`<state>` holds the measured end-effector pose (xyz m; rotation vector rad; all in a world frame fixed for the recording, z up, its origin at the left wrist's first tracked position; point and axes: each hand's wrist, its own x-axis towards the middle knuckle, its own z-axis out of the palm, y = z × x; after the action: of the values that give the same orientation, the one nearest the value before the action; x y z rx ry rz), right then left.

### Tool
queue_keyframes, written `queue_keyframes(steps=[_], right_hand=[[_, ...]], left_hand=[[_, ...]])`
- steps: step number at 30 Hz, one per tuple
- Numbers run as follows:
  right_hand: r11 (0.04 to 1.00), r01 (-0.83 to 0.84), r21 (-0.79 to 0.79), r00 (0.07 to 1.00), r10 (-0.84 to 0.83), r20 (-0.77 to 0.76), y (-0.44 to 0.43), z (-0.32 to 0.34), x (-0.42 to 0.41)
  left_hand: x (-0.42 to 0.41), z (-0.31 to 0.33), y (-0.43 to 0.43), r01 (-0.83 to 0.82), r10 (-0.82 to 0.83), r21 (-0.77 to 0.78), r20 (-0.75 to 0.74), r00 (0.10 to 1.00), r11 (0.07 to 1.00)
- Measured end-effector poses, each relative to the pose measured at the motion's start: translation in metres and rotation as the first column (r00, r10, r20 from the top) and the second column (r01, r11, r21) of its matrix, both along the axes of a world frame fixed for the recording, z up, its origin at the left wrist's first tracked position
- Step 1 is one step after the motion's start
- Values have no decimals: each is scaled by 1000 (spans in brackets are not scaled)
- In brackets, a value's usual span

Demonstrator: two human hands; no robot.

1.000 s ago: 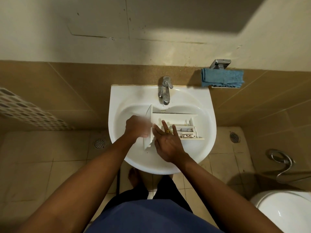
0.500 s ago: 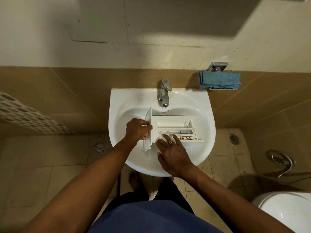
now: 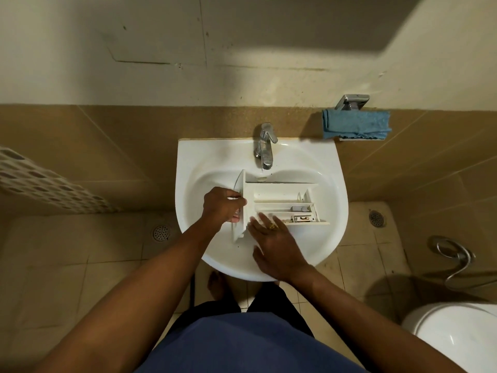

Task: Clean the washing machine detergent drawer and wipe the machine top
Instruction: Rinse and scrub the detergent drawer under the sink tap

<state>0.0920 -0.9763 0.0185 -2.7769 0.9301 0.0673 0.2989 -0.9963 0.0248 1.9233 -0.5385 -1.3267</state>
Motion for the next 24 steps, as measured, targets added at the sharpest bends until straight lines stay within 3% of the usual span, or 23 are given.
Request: queue_keyframes(steps=[3,6,8,10,12,13,15,16,17,19,22,24], right_hand=[[998,-29,-60,998,26,-61,7,-4,-16],[995,70,-76,997,-66,49,1,-1,-34],[969,244,42,941,-247,231,-10,6,-36],[899,385,210,821,-437,368,-34,13,-21],[752,483,449,659,-649,379,-64,17,10],[633,493,597,543,-760,357,-82,20,27],[236,302,924,230,-958,170,-116,24,55],[33,130,991,121,-993,17,-132,24,64],[-101,-8,995,79,-992,-100,-145,24,70],[-206,-169,964,63,-978,-198,-160,22,76],[-237,-354,905,39,-970,-239,-175,18,82],[-258,-373,891,53,-965,-257,-178,16,80]], left_hand=[[0,-1,1,0,0,2,8,1000,1000],[-1,0,1,-1,1,-5,7,1000,1000],[0,1,1,8,-8,-4,7,1000,1000],[0,2,1,17,-17,-5,12,1000,1000],[0,4,1,27,-27,-3,24,999,1000],[0,5,1,26,-26,0,28,999,1000],[0,6,0,24,-25,9,33,999,1000],[0,6,-1,24,-24,13,33,999,1000],[0,6,-1,24,-24,14,32,999,1000],[0,5,0,21,-22,14,34,999,1000],[-1,5,1,9,-9,16,36,999,1000],[-1,5,0,8,-8,18,33,999,1000]])
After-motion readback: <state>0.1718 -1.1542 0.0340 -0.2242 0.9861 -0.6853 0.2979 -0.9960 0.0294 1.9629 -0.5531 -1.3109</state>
